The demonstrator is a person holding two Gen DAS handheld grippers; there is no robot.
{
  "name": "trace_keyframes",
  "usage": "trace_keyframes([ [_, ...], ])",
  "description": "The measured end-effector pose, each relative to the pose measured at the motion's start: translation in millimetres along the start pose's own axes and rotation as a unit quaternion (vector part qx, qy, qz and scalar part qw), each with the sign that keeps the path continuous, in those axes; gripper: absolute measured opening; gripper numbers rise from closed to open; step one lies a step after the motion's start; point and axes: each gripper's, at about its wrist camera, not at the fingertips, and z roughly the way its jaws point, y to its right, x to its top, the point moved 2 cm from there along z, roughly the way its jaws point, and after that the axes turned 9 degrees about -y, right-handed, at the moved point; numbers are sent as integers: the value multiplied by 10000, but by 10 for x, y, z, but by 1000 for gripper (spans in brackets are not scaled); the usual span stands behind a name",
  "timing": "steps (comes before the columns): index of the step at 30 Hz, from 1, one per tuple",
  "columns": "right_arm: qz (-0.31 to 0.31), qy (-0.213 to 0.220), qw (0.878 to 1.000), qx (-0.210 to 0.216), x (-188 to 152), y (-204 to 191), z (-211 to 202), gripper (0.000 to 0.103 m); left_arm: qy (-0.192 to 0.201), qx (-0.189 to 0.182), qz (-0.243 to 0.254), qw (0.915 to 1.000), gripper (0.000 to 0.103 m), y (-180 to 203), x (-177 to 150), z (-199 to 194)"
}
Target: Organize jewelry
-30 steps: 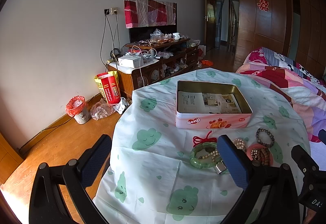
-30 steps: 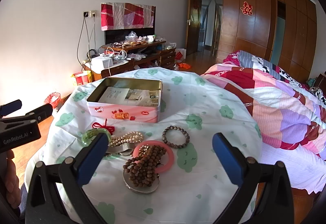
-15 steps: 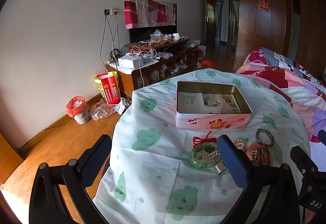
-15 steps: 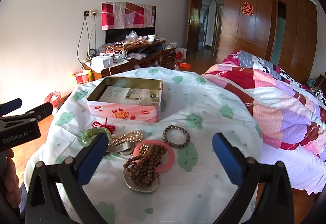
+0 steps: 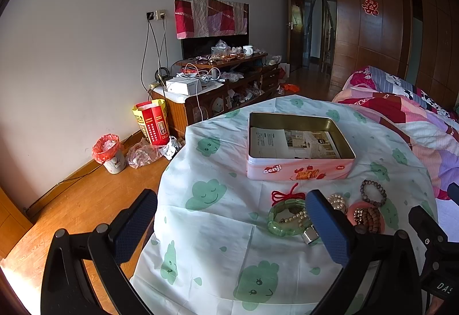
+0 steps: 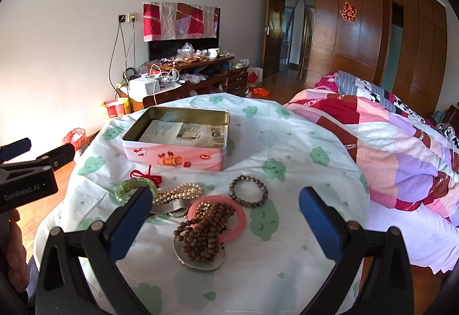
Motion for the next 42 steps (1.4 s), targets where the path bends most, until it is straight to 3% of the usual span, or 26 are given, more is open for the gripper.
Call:
trace_keyframes([
  [4, 1, -15, 10000, 3, 56, -4, -15, 103, -36, 9, 7, 10000, 102, 11, -21, 42],
  [15, 44, -339, 9994, 7, -183, 56, 329, 103, -407, 9, 52, 9992, 102, 5, -160, 397],
  [23, 148, -753, 9971, 10, -308, 188, 601, 100, -742, -240, 266, 9966, 102, 166, -259, 734],
  [29, 237, -866, 9960, 2, -332, 249, 725, 98, -774, -452, 562, 9944, 100, 446, -190, 855],
  [35, 315, -908, 9954, 9, -327, 323, 783, 97, -879, -716, 1016, 9883, 73, 793, -166, 976],
  [38, 332, -916, 9952, 34, -324, 334, 812, 96, -1073, -853, 1172, 9836, 50, 902, -216, 1074],
  [40, 316, -904, 9954, 32, -322, 336, 814, 96, -1224, -983, 1224, 9800, 27, 916, -276, 1124],
  [41, 311, -893, 9955, 24, -323, 340, 815, 96, -1211, -1058, 1219, 9794, 25, 912, -287, 1117],
  [42, 303, -885, 9956, 23, -322, 340, 812, 96, -1167, -1095, 1240, 9793, 15, 914, -291, 1095],
])
